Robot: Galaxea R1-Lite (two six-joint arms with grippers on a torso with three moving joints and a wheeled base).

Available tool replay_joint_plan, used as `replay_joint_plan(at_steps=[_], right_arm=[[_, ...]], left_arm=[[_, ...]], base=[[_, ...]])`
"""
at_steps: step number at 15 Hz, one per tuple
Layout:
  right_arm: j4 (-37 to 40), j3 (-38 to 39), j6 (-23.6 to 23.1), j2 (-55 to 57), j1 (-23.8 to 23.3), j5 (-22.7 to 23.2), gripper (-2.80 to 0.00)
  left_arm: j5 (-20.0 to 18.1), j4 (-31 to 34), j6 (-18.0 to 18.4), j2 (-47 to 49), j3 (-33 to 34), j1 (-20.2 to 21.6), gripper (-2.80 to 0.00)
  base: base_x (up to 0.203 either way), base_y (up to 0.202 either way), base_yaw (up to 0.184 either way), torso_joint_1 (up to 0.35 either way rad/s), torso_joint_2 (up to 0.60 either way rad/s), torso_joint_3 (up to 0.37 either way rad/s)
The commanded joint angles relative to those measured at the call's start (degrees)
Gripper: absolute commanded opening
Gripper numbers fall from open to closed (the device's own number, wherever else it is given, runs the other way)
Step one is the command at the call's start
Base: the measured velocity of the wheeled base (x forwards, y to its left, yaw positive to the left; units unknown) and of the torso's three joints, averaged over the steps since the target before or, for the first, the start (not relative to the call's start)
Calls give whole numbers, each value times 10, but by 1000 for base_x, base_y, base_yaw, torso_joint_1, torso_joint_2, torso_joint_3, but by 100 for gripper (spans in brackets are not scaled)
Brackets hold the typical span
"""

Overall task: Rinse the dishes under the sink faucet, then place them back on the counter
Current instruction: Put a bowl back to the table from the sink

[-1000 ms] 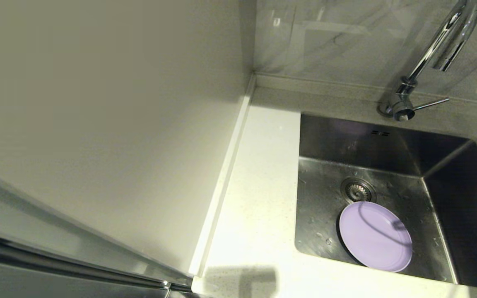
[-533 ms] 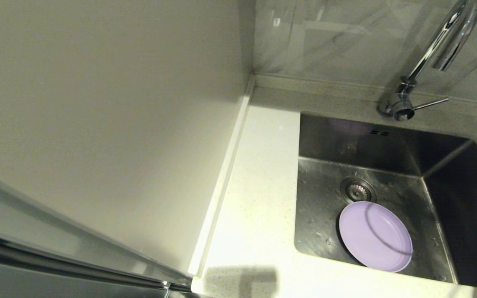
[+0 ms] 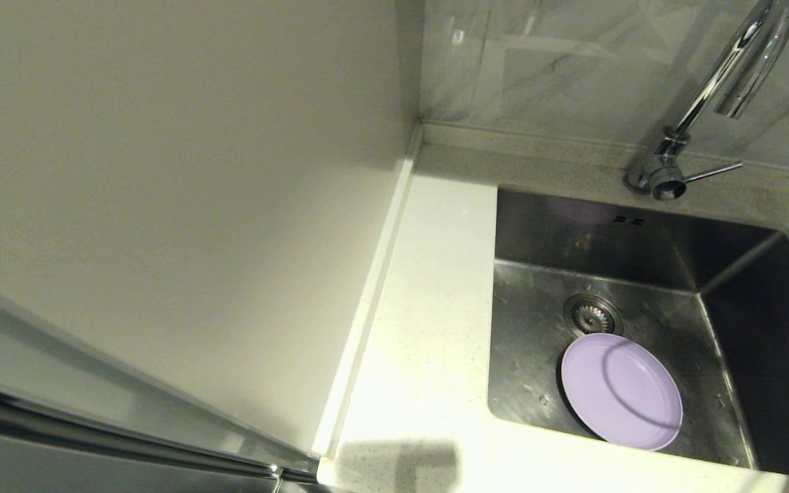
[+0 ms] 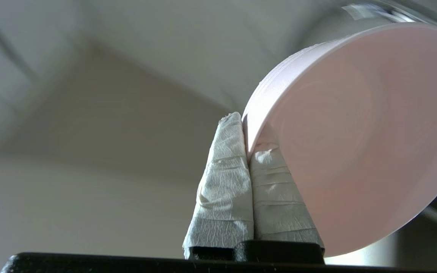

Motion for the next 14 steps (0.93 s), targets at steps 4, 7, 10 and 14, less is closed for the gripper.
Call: replay_joint_plan(at_steps=[4, 7, 10, 14], right_arm=[[226, -1, -342, -5, -110, 145, -280], [433, -4, -645, -13, -117, 125, -280], [659, -6, -953, -19, -110, -109, -280], [723, 15, -1092, -34, -105, -310, -280]], left_arm=[[0, 0, 0, 0, 2, 0, -280], [0, 0, 0, 0, 2, 0, -280], [0, 0, 0, 0, 2, 0, -280], [0, 0, 0, 0, 2, 0, -280]], base=[[0, 0, 0, 0, 0, 0], [0, 0, 0, 0, 0, 0], [0, 0, 0, 0, 0, 0], [0, 0, 0, 0, 0, 0]])
